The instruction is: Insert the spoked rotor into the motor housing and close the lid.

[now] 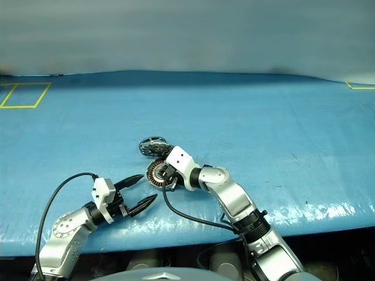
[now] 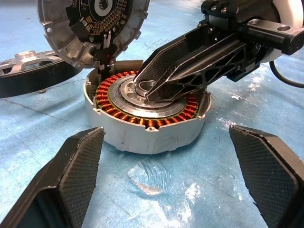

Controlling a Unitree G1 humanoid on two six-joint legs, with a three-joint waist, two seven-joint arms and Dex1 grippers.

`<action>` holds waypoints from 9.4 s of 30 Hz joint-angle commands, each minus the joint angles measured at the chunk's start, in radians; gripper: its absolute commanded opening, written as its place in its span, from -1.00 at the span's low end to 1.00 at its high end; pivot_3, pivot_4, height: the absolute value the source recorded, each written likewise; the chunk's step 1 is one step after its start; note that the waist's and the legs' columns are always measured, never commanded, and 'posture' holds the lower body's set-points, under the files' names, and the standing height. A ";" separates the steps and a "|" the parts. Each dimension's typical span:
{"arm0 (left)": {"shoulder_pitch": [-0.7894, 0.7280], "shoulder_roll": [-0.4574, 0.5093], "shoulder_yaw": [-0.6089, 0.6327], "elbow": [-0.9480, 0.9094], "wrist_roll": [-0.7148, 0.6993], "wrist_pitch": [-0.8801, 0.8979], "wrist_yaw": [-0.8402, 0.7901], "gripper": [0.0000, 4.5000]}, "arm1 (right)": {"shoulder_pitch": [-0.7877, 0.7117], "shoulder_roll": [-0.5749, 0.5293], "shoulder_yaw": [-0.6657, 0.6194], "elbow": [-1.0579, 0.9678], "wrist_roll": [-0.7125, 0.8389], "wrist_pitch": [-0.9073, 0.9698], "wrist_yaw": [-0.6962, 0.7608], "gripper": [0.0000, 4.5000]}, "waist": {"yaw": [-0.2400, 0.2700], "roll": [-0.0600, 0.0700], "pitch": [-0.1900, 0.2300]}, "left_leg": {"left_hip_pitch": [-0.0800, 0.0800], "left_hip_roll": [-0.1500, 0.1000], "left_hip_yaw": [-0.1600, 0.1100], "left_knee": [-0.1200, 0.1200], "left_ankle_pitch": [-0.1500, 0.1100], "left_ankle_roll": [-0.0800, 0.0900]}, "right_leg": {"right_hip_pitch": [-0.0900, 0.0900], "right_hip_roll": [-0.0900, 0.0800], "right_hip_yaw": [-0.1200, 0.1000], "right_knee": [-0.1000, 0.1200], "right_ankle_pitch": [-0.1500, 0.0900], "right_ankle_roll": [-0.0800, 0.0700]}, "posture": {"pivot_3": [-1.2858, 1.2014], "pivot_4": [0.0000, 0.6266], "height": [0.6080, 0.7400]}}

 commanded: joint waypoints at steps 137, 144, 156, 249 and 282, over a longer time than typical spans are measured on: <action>0.010 -0.066 -0.057 -0.123 0.037 0.021 0.049 1.00 | 0.055 -0.006 -0.030 -0.088 0.016 0.001 -0.032 -0.99 | -0.004 0.000 0.000 | 0.000 0.000 0.000 0.000 -0.001 0.001 | 0.000 -0.001 -0.001 0.000 -0.001 0.001 | 0.03 -0.52 1.00; 0.015 -0.047 -0.051 -0.211 0.026 0.109 0.088 1.00 | 0.050 0.010 -0.059 -0.077 0.026 0.007 -0.059 -0.99 | -0.004 0.000 0.000 | 0.000 0.000 0.000 0.000 -0.001 0.001 | 0.000 0.000 -0.001 0.000 -0.001 0.001 | 0.03 -0.52 1.00; -0.014 -0.005 -0.004 -0.317 0.018 0.209 0.158 1.00 | 0.051 0.028 -0.070 -0.072 0.019 -0.017 -0.073 -0.99 | -0.003 0.000 0.000 | 0.000 0.000 0.000 0.000 -0.001 0.001 | 0.001 0.000 0.000 0.000 -0.001 0.001 | 0.03 -0.52 1.00; -0.987 0.275 -0.166 0.542 0.253 0.191 -0.307 1.00 | 0.347 -0.229 -0.192 -0.480 0.164 0.006 -0.045 -0.99 | 0.003 -0.008 0.004 | -0.001 -0.007 -0.002 0.001 0.000 -0.001 | 0.002 0.002 0.001 0.000 -0.001 0.005 | 0.03 -0.52 1.00; -1.332 0.054 -0.355 1.218 0.613 -0.202 -0.474 0.16 | 0.464 -0.181 -0.176 -0.520 0.098 0.052 -0.233 -1.00 | 0.003 -0.012 0.006 | -0.007 -0.009 -0.003 0.009 -0.003 0.005 | 0.001 0.002 0.002 0.001 0.000 0.014 | 0.03 -0.52 1.00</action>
